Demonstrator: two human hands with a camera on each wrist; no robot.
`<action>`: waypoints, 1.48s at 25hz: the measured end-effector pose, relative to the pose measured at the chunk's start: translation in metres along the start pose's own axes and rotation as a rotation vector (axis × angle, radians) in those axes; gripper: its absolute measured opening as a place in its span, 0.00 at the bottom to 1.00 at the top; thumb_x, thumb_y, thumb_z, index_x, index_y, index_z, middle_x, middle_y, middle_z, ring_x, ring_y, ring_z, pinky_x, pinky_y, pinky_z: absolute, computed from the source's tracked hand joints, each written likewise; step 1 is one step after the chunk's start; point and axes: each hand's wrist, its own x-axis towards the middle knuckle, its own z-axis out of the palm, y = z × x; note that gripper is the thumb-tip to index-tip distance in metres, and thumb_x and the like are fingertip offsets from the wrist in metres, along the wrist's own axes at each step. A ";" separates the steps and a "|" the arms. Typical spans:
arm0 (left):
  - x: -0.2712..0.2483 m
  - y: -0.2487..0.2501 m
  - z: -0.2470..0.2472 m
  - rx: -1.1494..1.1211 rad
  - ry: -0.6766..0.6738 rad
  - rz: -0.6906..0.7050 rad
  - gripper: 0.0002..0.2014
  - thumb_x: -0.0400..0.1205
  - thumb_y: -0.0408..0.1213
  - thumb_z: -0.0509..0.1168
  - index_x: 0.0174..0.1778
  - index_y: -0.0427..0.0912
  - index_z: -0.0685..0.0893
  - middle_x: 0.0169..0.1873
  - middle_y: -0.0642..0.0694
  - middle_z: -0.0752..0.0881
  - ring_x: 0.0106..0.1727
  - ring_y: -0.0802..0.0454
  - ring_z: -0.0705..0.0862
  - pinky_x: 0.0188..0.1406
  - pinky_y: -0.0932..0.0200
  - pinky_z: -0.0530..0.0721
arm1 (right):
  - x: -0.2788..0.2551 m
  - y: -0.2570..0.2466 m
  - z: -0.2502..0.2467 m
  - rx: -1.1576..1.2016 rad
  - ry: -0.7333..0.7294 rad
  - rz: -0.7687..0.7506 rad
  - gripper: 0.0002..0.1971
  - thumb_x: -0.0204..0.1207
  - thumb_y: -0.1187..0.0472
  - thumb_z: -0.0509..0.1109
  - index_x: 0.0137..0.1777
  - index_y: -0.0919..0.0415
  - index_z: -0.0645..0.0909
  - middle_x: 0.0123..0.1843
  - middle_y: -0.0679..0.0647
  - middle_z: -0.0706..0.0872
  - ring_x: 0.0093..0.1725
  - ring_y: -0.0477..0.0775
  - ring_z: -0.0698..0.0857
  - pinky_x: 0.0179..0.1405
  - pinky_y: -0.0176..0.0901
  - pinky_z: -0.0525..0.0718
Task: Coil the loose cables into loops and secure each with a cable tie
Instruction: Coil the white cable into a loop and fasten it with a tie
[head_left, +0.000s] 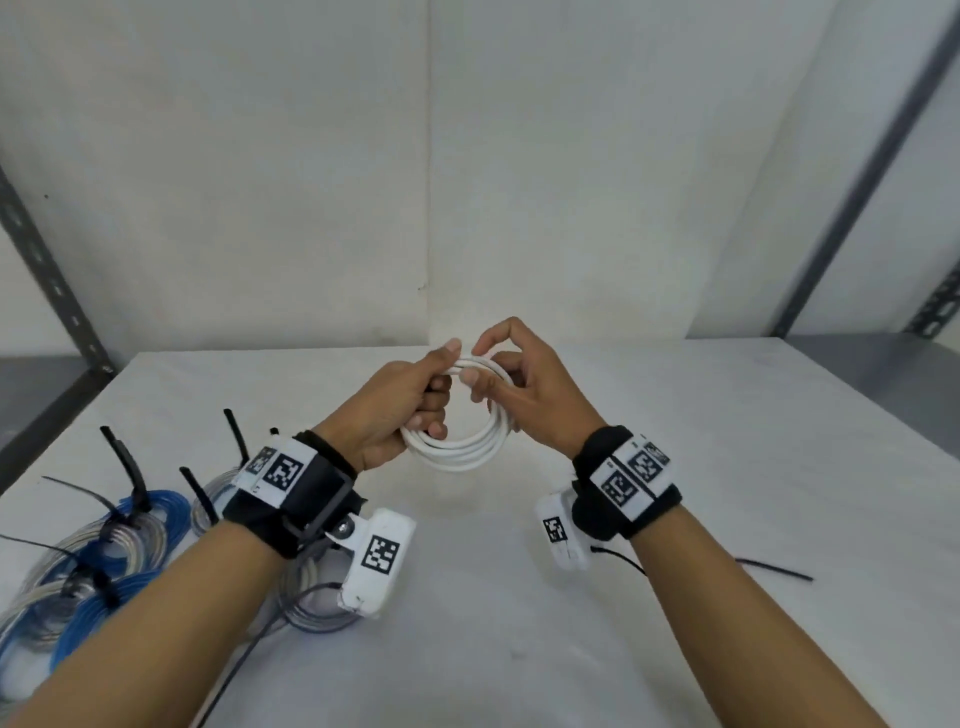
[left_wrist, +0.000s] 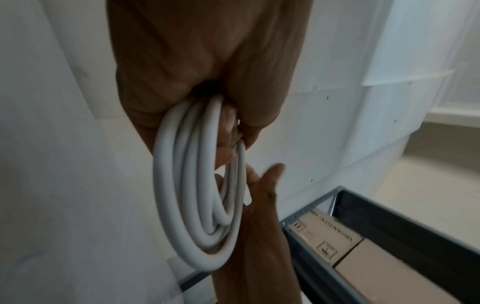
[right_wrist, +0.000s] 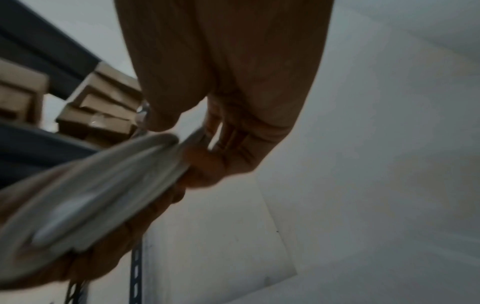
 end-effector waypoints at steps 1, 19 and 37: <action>0.001 0.000 0.008 0.023 -0.011 -0.004 0.22 0.86 0.52 0.67 0.31 0.46 0.69 0.23 0.52 0.58 0.18 0.56 0.58 0.20 0.63 0.74 | -0.008 0.002 -0.016 0.008 0.013 0.064 0.11 0.86 0.51 0.68 0.60 0.58 0.77 0.42 0.58 0.89 0.31 0.49 0.84 0.27 0.42 0.81; 0.009 -0.039 0.058 0.067 -0.018 0.018 0.26 0.87 0.52 0.66 0.28 0.47 0.64 0.24 0.51 0.59 0.21 0.53 0.59 0.20 0.62 0.72 | -0.100 0.048 -0.151 -0.827 -0.313 0.676 0.04 0.76 0.65 0.79 0.47 0.58 0.87 0.39 0.52 0.89 0.40 0.53 0.87 0.30 0.35 0.80; 0.006 -0.016 -0.023 -0.166 0.319 0.229 0.26 0.88 0.51 0.65 0.26 0.47 0.65 0.22 0.52 0.59 0.21 0.55 0.60 0.20 0.61 0.69 | 0.021 0.022 0.043 -0.496 0.427 -0.421 0.12 0.69 0.62 0.86 0.51 0.56 0.91 0.45 0.45 0.89 0.41 0.42 0.81 0.41 0.25 0.75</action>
